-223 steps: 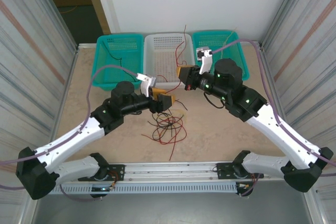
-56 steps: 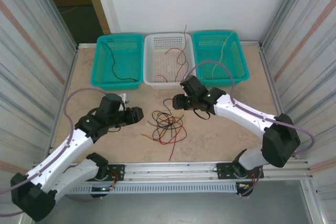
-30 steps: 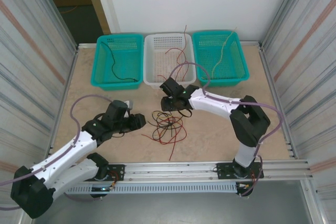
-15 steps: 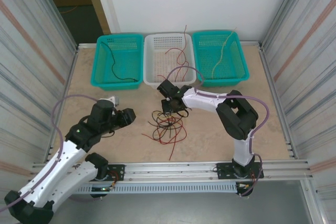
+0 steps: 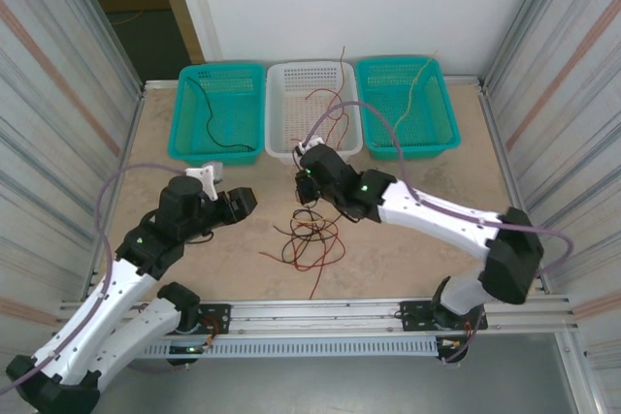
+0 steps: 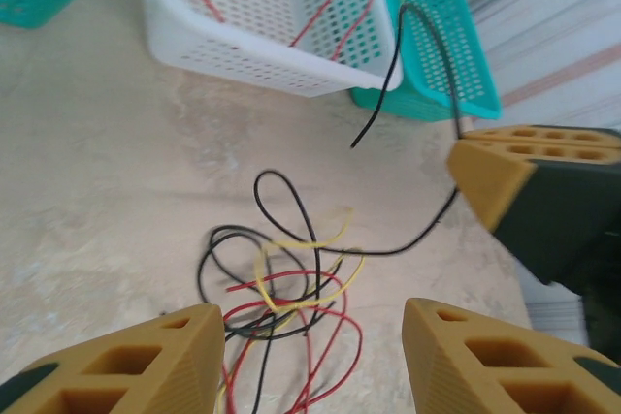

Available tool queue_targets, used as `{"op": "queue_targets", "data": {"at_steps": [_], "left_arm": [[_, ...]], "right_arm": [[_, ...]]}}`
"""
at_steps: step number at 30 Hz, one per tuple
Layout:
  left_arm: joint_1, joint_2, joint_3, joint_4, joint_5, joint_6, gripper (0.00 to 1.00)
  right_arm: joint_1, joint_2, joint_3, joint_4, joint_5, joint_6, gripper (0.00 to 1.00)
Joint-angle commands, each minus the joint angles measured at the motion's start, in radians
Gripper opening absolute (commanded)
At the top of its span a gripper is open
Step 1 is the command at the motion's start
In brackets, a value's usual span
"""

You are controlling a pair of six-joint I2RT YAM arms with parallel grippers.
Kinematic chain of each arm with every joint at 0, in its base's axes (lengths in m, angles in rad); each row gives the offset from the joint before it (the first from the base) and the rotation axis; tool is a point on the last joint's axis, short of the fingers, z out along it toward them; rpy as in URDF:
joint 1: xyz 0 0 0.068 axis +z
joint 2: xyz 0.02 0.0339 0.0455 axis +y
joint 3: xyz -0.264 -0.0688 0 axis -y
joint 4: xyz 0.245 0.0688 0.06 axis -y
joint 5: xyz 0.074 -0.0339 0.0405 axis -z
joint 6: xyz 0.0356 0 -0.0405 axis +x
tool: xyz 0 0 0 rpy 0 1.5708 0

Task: Untangle the cables

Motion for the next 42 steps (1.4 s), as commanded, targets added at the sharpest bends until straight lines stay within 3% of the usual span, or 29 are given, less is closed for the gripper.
{"op": "queue_targets", "data": {"at_steps": [1, 9, 21, 42], "left_arm": [[-0.005, 0.015, 0.029, 0.109, 0.074, 0.047, 0.52], [-0.051, 0.070, 0.080, 0.137, 0.067, 0.110, 0.54], [-0.051, 0.084, 0.005, 0.183, 0.105, 0.020, 0.60], [-0.090, 0.232, -0.080, 0.400, 0.126, -0.138, 0.52]], "right_arm": [[0.008, -0.061, 0.019, 0.057, 0.026, -0.108, 0.00], [0.032, -0.102, 0.148, 0.064, -0.030, -0.193, 0.02], [0.048, -0.125, 0.196, 0.085, -0.064, -0.202, 0.03], [0.061, -0.156, 0.164, 0.114, -0.111, -0.169, 0.05]]}}
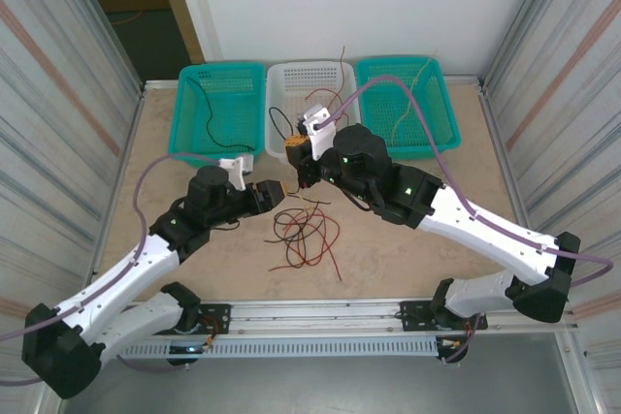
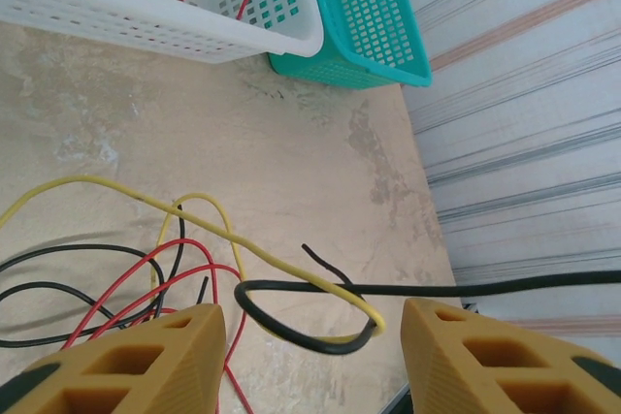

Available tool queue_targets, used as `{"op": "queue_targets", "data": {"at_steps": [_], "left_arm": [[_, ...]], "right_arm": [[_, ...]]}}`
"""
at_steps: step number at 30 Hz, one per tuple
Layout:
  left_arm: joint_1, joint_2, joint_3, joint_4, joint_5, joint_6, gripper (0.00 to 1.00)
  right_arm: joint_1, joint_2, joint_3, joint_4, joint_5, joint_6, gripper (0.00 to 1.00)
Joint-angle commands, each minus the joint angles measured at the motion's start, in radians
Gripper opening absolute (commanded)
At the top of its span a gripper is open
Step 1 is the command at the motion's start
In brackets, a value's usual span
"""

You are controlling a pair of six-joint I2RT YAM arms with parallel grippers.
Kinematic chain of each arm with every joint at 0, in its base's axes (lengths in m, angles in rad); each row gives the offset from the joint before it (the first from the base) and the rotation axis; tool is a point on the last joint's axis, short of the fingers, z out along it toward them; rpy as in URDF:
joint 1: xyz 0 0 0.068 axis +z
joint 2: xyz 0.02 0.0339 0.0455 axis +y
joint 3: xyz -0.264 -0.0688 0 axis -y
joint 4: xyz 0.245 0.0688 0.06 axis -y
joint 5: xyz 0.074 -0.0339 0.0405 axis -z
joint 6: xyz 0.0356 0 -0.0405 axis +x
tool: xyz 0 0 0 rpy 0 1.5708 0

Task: Untangle the cables

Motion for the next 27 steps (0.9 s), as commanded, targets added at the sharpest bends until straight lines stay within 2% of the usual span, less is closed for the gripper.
{"op": "queue_targets", "data": {"at_steps": [1, 14, 27], "left_arm": [[-0.007, 0.010, -0.019, 0.060, 0.017, -0.036, 0.51], [-0.008, 0.041, -0.048, 0.116, 0.020, -0.093, 0.31], [-0.010, 0.065, -0.083, 0.182, 0.038, -0.143, 0.26]], "right_arm": [[0.008, -0.035, -0.003, 0.046, -0.017, 0.010, 0.05], [0.007, -0.030, -0.012, 0.041, -0.027, 0.028, 0.05], [0.002, -0.028, -0.023, 0.042, -0.022, 0.055, 0.05]]}}
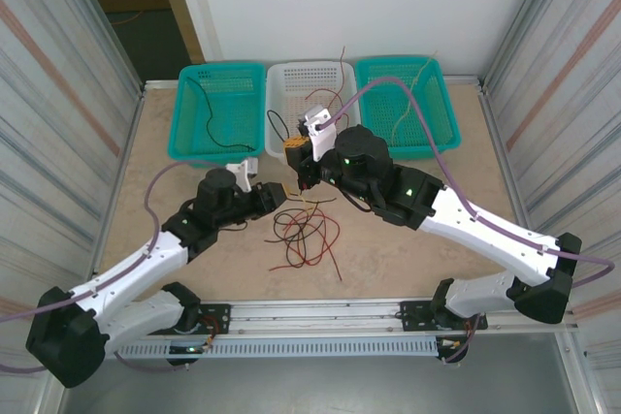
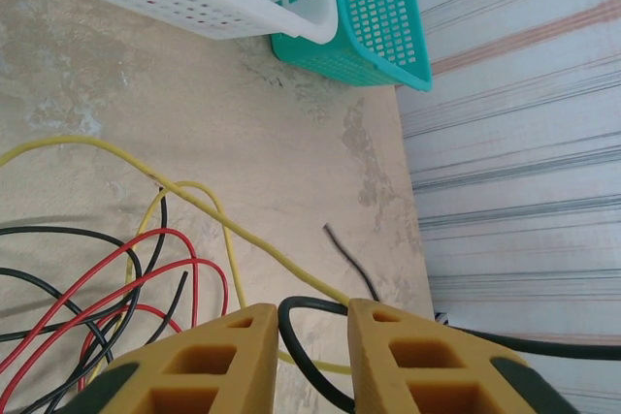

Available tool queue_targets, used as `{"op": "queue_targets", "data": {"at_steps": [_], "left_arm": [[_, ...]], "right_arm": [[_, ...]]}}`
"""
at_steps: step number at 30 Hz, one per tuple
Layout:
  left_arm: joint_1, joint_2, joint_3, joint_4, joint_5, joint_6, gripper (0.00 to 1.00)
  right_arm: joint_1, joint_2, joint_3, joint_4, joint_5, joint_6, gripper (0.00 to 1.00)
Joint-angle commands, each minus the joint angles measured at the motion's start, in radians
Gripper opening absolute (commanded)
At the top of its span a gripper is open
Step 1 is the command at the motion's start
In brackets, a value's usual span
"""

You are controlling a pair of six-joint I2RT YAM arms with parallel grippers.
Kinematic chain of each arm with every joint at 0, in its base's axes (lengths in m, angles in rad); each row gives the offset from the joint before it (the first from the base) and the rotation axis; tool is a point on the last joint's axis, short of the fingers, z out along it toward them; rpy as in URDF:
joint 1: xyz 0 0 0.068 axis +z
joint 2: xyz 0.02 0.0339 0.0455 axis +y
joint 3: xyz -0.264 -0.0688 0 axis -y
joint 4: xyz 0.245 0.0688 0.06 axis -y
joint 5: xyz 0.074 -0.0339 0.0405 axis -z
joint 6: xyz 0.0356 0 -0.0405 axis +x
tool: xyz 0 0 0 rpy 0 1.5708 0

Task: Untangle the cables

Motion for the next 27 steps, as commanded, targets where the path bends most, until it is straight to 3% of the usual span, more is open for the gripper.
{"op": "queue_targets", "data": {"at_steps": [1, 11, 19, 22, 27], "left_arm": [[-0.006, 0.002, -0.018, 0.048, 0.017, -0.027, 0.26], [-0.043, 0.003, -0.064, 0.122, 0.003, -0.113, 0.33], [-0.047, -0.025, -0.061, 0.105, -0.047, -0.097, 0.02], [-0.046, -0.054, -0.075, 0.094, -0.072, -0.087, 0.00], [-0.046, -0.099, -0.110, 0.093, -0.085, -0.060, 0.00]], "right_arm": [[0.003, -0.018, -0.008, 0.029, 0.002, 0.025, 0.05], [0.001, 0.010, 0.007, 0.006, 0.030, 0.033, 0.05], [-0.025, -0.009, 0.009, -0.007, 0.068, 0.050, 0.04], [-0.096, -0.050, -0.012, -0.016, 0.052, 0.112, 0.04], [-0.349, -0.155, -0.096, -0.003, -0.118, 0.319, 0.04]]}}
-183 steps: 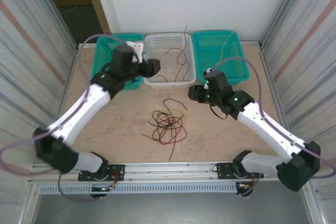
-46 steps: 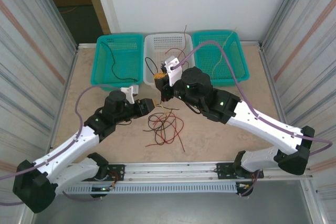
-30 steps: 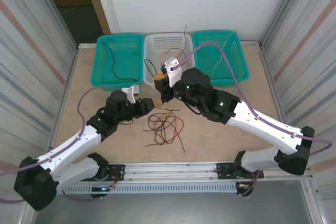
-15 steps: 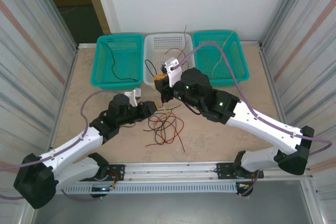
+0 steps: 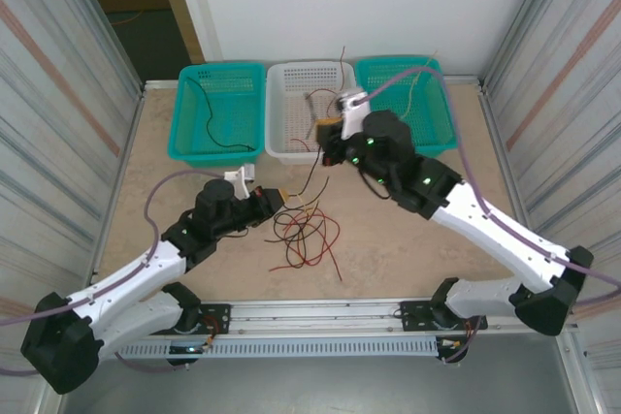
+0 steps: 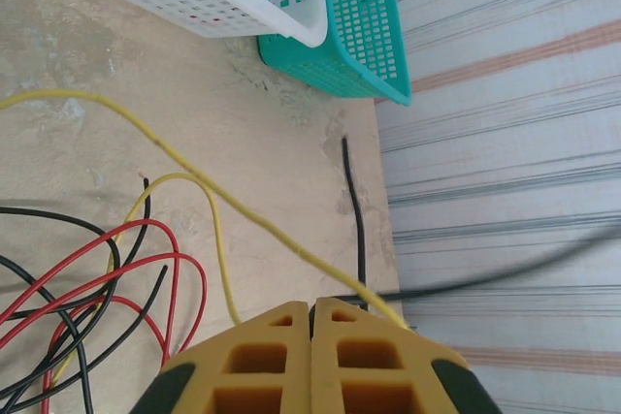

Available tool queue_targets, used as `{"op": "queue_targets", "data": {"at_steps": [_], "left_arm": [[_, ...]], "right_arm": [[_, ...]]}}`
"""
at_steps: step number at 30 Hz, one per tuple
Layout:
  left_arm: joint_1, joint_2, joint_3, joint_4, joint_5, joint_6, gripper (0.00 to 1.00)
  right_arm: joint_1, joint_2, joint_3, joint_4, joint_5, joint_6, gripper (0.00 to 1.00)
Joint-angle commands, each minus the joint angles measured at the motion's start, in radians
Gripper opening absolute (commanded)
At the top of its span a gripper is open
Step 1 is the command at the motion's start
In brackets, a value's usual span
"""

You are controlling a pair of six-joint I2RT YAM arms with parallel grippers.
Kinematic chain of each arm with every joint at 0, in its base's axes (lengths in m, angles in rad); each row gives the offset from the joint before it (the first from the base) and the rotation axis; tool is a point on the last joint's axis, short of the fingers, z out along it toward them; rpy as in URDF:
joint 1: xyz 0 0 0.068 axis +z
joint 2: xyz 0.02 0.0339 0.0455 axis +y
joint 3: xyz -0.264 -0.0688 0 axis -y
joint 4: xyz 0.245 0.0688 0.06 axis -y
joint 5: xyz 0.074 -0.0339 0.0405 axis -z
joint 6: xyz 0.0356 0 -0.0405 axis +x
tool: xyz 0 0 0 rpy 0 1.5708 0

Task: Untangle the cables

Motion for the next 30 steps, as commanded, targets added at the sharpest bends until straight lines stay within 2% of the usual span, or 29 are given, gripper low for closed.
{"op": "queue_targets", "data": {"at_steps": [1, 4, 8, 12, 16, 22, 27, 30], "left_arm": [[-0.006, -0.031, -0.019, -0.014, -0.025, 0.052, 0.00], [-0.006, -0.019, -0.012, -0.063, -0.008, 0.105, 0.03], [-0.006, 0.008, -0.014, -0.094, 0.012, 0.126, 0.44], [-0.006, -0.002, 0.015, -0.140, -0.009, 0.160, 0.57], [-0.007, -0.026, 0.097, -0.213, -0.029, 0.240, 0.64], [-0.022, -0.047, 0.218, -0.214, -0.008, 0.357, 0.71], [-0.052, -0.033, 0.247, -0.103, 0.001, 0.376, 0.76], [-0.084, 0.009, 0.250, -0.083, -0.012, 0.391, 0.70]], "right_arm": [[-0.133, -0.091, -0.038, 0.011, -0.108, 0.171, 0.04], [-0.201, -0.122, -0.048, 0.000, -0.153, 0.192, 0.03], [-0.212, -0.141, -0.018, -0.032, -0.164, 0.151, 0.03], [-0.188, -0.143, 0.033, -0.061, -0.186, 0.069, 0.03], [-0.102, -0.117, 0.109, -0.115, -0.159, -0.051, 0.04], [0.145, -0.021, 0.245, -0.203, 0.039, -0.291, 0.04], [0.210, 0.036, 0.279, -0.198, 0.061, -0.320, 0.04], [0.219, 0.051, 0.279, -0.172, 0.042, -0.297, 0.04]]}}
